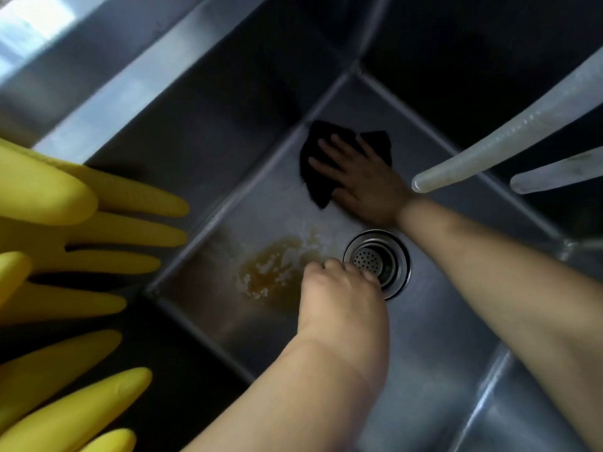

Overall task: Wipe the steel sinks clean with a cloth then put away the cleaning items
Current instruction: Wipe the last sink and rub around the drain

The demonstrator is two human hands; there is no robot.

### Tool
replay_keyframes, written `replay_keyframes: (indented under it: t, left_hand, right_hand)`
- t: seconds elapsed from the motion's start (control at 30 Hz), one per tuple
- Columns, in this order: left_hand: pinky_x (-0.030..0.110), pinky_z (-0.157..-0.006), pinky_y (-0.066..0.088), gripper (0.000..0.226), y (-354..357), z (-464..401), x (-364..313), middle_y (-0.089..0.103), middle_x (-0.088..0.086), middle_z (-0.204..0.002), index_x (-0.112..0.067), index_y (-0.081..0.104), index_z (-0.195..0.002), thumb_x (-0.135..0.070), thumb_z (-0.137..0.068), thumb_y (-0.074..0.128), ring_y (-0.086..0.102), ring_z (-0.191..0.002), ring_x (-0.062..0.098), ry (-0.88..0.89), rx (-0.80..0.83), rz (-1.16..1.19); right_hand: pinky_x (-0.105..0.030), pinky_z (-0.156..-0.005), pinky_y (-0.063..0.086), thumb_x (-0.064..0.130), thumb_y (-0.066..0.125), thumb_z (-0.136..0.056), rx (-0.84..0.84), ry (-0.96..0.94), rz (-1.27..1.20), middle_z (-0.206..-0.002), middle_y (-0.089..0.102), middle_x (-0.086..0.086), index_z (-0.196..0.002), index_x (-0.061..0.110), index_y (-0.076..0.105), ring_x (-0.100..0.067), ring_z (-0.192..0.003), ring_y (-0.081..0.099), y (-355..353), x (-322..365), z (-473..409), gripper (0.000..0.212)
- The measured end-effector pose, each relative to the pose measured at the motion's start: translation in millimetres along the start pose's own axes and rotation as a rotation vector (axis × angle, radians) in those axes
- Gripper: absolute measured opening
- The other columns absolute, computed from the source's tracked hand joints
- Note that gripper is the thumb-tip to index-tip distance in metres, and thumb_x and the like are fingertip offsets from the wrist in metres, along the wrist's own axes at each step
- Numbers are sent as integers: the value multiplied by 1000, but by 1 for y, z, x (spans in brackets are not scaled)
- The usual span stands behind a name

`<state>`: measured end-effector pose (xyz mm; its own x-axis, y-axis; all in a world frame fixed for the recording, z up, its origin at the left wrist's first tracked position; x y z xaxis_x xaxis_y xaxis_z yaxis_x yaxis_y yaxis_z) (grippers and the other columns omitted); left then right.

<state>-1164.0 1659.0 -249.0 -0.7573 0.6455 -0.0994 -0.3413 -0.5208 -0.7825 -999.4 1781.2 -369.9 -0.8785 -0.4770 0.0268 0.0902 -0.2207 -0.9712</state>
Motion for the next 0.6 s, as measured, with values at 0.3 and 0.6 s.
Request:
replay_keyframes:
  t: [0.3,0.6]
  left_hand:
    - [38,-85,32,38,-17,1,3,53,13,-119,-5,42,-122,-16,-86,47,48,-108,34,30,1,-14]
    - [36,-83,33,36,-17,3,2,54,11,-123,-9,45,-124,-17,-89,45,50,-113,33,-21,-99,-14]
  right_hand:
    - [-47,-115,-4,36,28,-98,-108,493,-36,-159,3,-6,-151,29,7,-25,-146,-1,-5,-36,-44,57]
    - [-52,-114,2,42,25,-93,-48,185,-26,-157,16,-12,-150,25,17,-32,-145,10,11,46,14,60]
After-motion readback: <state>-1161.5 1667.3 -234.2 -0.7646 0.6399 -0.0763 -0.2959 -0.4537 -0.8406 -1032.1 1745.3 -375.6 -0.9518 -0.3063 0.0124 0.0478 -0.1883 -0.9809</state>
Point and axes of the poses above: each hand's wrist, its own z-axis away from the middle knuckle, its own y-axis out of the palm, x = y × z, the point moved 1 cm from there along -z, towards the middle knuckle
